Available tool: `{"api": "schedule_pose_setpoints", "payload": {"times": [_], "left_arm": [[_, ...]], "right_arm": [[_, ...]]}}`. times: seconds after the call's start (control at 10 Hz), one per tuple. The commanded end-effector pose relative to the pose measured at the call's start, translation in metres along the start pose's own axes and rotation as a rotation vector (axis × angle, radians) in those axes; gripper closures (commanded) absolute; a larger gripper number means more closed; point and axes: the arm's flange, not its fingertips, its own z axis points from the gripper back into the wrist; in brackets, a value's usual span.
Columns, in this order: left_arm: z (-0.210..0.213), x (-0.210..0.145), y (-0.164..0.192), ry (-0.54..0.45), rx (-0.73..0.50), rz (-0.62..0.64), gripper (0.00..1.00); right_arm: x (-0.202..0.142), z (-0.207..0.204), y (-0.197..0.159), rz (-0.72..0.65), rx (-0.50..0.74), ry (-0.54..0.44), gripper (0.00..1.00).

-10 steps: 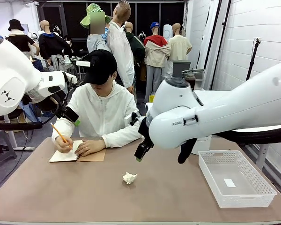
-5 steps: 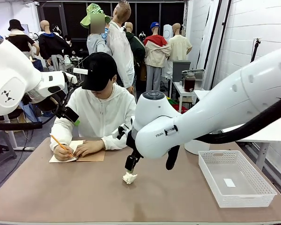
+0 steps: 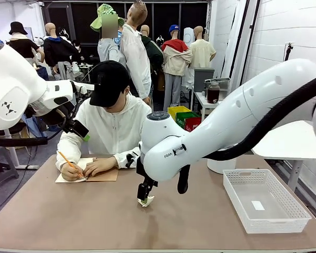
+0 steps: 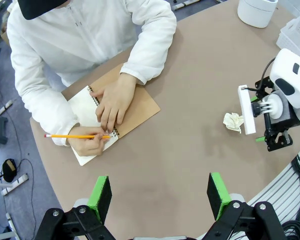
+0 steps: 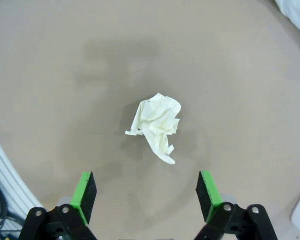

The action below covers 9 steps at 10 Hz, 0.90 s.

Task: Sort the paper based on its condition.
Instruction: If a person hands you a paper, place it in the Organizing basket , and if it's crumpled, put it in the Trash can.

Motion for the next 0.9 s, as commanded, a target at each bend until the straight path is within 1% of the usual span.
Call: {"api": "schedule_pose_setpoints", "payload": {"times": [0.0,0.1,0.5,0.8], "left_arm": [[-0.001,0.0,0.001,-0.003,-0.002,0.004,0.0],[-0.001,0.0,0.001,-0.003,-0.002,0.004,0.0],[-0.001,0.0,0.001,-0.003,-0.002,0.004,0.0],[-0.001,0.0,0.001,-0.003,-0.002,0.004,0.0]], "right_arm": [[0.013,0.001,0.0,-0.011,-0.038,0.03,0.0],[0.0,0.0,0.0,0.0,0.0,0.0,0.0],[0.0,0.0,0.0,0.0,0.0,0.0,0.0],[0.014,-0.013,-0.009,0.003,0.005,0.008,0.0]]}}
